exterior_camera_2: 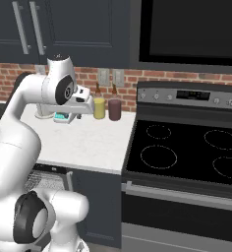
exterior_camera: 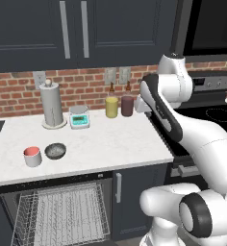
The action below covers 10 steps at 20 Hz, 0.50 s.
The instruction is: Pick up the cup and bowl from the counter, place them in the dishwasher, and close the dishwasher door.
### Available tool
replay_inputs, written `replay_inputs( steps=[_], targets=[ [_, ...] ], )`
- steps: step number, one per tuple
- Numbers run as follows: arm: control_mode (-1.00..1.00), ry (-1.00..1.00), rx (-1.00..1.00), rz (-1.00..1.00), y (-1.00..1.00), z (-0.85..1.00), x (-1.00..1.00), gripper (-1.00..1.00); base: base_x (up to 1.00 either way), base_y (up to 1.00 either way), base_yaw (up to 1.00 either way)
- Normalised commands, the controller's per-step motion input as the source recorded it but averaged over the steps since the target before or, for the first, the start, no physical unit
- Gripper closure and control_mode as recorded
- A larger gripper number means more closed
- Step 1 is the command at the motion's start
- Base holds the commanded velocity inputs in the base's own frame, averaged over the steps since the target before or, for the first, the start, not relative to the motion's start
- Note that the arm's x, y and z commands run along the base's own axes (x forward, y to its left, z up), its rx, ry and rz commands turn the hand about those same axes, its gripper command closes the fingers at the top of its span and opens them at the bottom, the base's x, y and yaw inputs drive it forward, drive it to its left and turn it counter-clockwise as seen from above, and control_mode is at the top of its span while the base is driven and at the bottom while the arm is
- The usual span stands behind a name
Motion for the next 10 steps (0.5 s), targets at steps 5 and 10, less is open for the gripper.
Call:
replay_inputs(
  steps=[5, 10],
  targets=[
    [-1.0, 0.0, 0.0, 0.0, 0.02, 0.0, -0.08, -1.0, 0.0, 0.0, 0.0],
    [-1.0, 0.07, 0.05, 0.05, 0.42, -0.34, 0.0, -1.0, 0.0, 0.0, 0.0]
  ],
)
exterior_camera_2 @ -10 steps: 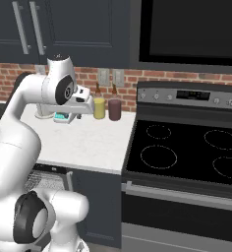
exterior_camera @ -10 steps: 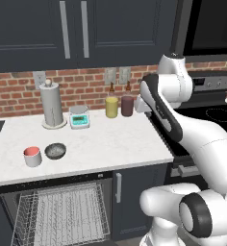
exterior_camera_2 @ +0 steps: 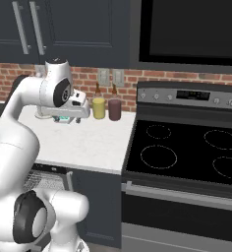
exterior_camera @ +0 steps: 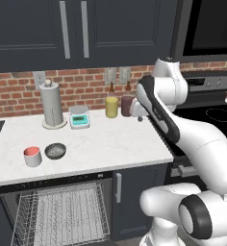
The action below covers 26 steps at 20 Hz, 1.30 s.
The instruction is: Pick up the cup and bowl from the counter, place them in the dishwasher, and close the dishwasher door.
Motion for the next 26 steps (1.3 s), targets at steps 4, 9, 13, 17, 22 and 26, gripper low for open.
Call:
replay_inputs(
  steps=[4, 9, 13, 17, 22, 26],
  targets=[
    [-1.0, 0.08, 0.12, 0.23, 0.7, -0.45, 0.29, -1.0, 0.0, 0.0, 0.0],
    [-1.0, 0.12, 0.1, 0.19, 0.97, -0.36, 0.42, -1.0, 0.0, 0.0, 0.0],
    [-1.0, 0.01, 0.01, 0.08, 1.0, -0.2, 0.54, -1.0, 0.0, 0.0, 0.0],
    [-1.0, -0.01, 0.0, 0.0, 1.0, -0.24, 0.35, -1.0, 0.0, 0.0, 0.0],
    [-1.0, 0.01, 0.0, 0.0, 0.89, -0.43, 0.26, -1.0, 0.0, 0.0, 0.0],
    [-1.0, 0.03, -0.04, 0.0, 0.72, -0.75, 0.31, -1.0, 0.0, 0.0, 0.0]
  ],
)
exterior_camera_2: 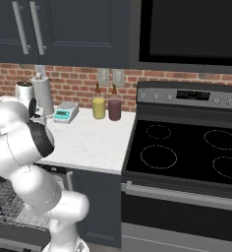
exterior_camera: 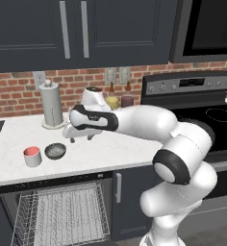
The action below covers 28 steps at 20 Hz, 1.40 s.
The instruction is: Pick up the cup and bowl from the counter, place them in the dishwasher, and close the dishwasher door.
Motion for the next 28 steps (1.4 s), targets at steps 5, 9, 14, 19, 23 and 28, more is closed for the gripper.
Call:
replay_inputs(
  steps=[5, 9, 14, 19, 23, 28],
  targets=[
    [-1.0, -0.01, -0.06, -0.03, 0.2, -0.49, 0.4, -1.0, 0.0, 0.0, 0.0],
    [-1.0, -0.01, -0.01, -0.01, 0.0, -0.28, 0.51, -1.0, 0.0, 0.0, 0.0],
    [-1.0, 0.0, 0.0, -0.02, 0.05, -0.28, 0.59, -1.0, 0.0, 0.0, 0.0],
    [-1.0, 0.0, 0.0, 0.0, 0.16, -0.16, 0.27, -1.0, 0.0, 0.0, 0.0],
    [-1.0, 0.0, -0.03, 0.0, 0.32, 0.0, 0.01, -1.0, 0.0, 0.0, 0.0],
    [-1.0, 0.08, -0.01, 0.0, 0.28, -0.05, 0.0, -1.0, 0.0, 0.0, 0.0]
  ],
)
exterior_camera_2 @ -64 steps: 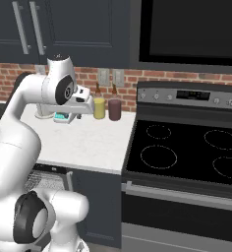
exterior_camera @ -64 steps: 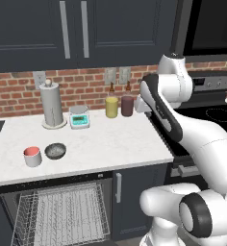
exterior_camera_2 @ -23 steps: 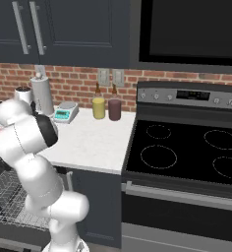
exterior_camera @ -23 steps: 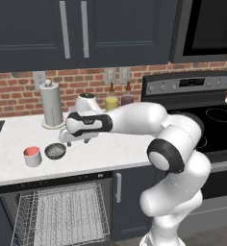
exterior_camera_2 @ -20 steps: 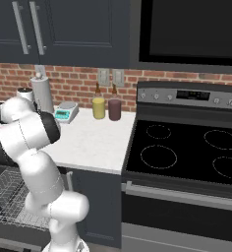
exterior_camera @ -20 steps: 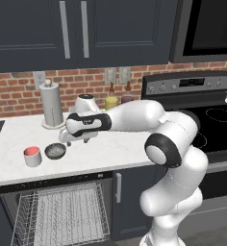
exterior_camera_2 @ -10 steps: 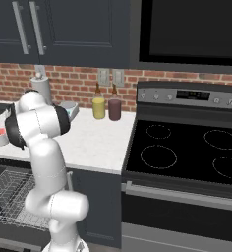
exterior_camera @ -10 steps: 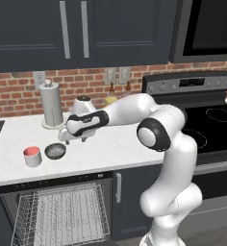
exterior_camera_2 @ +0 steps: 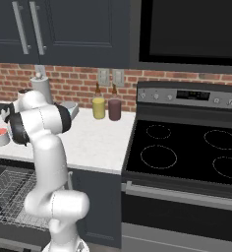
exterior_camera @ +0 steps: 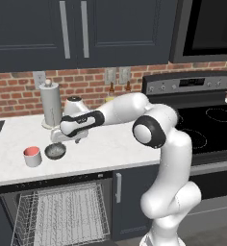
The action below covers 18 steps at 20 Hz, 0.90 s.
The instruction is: Pick up the cup and bowl from the counter, place them in the dishwasher, and close the dishwasher door.
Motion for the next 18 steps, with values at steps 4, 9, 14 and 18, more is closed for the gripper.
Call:
replay_inputs(
  steps=[4, 9, 14, 18],
  targets=[
    [-1.0, 0.1, 0.0, 0.0, 0.15, -0.28, 0.02, -1.0, 0.0, 0.0, 0.0],
    [-1.0, 0.05, 0.0, 0.0, 0.16, -0.38, 0.03, -1.0, 0.0, 0.0, 0.0],
    [-1.0, 0.01, 0.0, 0.0, 0.11, -0.21, 0.1, -1.0, 0.0, 0.0, 0.0],
    [-1.0, 0.0, 0.0, 0.0, 0.11, -0.04, 0.19, -1.0, 0.0, 0.0, 0.0]
  ],
)
